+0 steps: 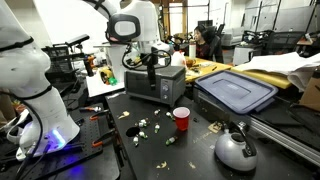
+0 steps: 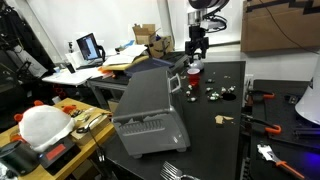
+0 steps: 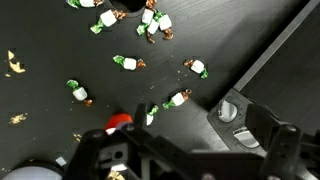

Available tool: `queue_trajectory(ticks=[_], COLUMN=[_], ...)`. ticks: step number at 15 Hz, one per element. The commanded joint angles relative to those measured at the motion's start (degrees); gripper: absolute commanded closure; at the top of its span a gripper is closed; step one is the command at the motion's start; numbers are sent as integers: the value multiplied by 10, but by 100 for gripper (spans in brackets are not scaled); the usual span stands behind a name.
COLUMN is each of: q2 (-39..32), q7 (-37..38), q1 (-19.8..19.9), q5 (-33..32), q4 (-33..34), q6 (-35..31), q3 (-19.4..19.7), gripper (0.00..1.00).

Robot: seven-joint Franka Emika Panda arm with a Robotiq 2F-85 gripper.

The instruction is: Put one piece of candy in the red cup.

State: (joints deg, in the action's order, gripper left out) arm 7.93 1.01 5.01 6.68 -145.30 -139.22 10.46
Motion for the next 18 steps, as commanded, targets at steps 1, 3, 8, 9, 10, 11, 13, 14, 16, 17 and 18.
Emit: queue_trajectory(ticks=[1,3,8,9,10,11,13,14,16,17,18], q2=[-28,-49,-99,-108,-117,-125,-146,-159,-183,-195,-206], q7=[58,93,226,252,282,313,371,397,447,478,504], q1=[13,15,11,9,6,3,-5,-9,-23,-37,-54], q5=[-7,-13,-34,-36,-40,-43,-54,-60,-84,-101,-116], q4=[-20,-28,-30,-28,-27,-28,-22,-21,-17,-16,-14], q6=[-59,-94,-161,-170,-185,-199,-224,-246,-282,-301,-316], q3=[-18,-22,-23,-22,-20,-17,-10,-6,9,23,39], gripper=[0,0,0,0,0,0,0,0,0,0,0])
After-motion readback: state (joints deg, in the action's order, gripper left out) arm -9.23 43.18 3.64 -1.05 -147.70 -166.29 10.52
